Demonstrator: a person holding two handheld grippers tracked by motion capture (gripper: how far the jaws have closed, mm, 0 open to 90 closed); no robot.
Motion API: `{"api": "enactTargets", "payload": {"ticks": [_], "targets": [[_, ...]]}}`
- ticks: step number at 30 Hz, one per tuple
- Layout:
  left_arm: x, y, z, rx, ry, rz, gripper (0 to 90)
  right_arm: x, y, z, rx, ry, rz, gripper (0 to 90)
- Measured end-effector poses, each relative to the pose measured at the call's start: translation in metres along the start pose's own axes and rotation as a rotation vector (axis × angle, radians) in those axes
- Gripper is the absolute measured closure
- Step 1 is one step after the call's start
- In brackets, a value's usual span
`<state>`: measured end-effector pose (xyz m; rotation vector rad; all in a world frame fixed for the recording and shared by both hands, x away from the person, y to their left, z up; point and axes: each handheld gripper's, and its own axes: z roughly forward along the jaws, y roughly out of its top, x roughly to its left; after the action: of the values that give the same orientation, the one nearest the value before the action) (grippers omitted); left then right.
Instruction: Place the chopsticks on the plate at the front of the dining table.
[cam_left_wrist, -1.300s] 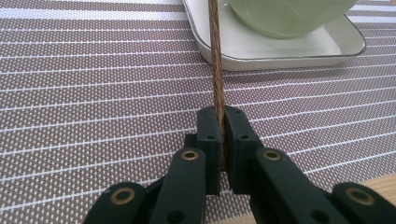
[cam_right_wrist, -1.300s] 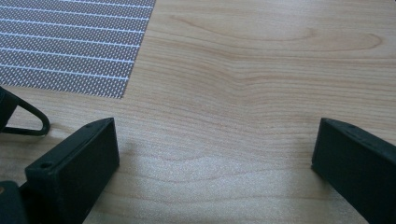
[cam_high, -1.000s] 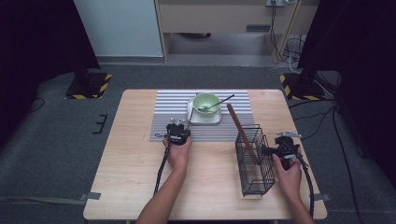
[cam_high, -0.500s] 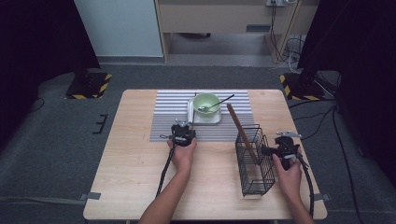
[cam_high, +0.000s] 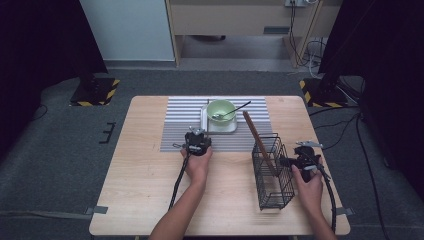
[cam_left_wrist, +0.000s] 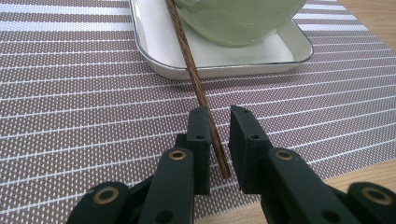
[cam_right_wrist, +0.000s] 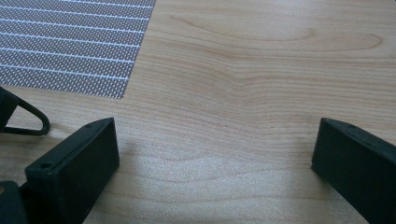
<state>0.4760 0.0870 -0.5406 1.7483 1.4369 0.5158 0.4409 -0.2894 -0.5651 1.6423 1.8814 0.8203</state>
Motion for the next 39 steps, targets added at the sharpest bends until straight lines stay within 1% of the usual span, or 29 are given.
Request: {"api": "enactTargets", "payload": {"ticks": [3,8,12,16,21,39], "targets": [[0.0,0.0014,0.0004,-0.003,0.006,0.005,77.8,0.0,0.0,0.0,0.0,0.0,0.0,0.9],[-0.0004,0.004,0.0016,-0.003,0.004,0.003,78.0,0.0,0.0,0.0,0.0,0.0,0.0,0.9],[-0.0014,0.0045,0.002,-0.004,0.006,0.011,78.0,0.0,0.0,0.0,0.0,0.0,0.0,0.9],[-0.0026,0.004,0.0028,-0.004,0.002,0.009,78.0,0.0,0.0,0.0,0.0,0.0,0.0,0.9],[-0.0042,0.0033,0.0036,0.0,0.001,0.022,77.9,0.0,0.0,0.0,0.0,0.0,0.0,0.9],[-0.0047,-0.0004,0.0055,0.009,0.001,0.036,78.0,0.0,0.0,0.0,0.0,0.0,0.0,0.9]]}}
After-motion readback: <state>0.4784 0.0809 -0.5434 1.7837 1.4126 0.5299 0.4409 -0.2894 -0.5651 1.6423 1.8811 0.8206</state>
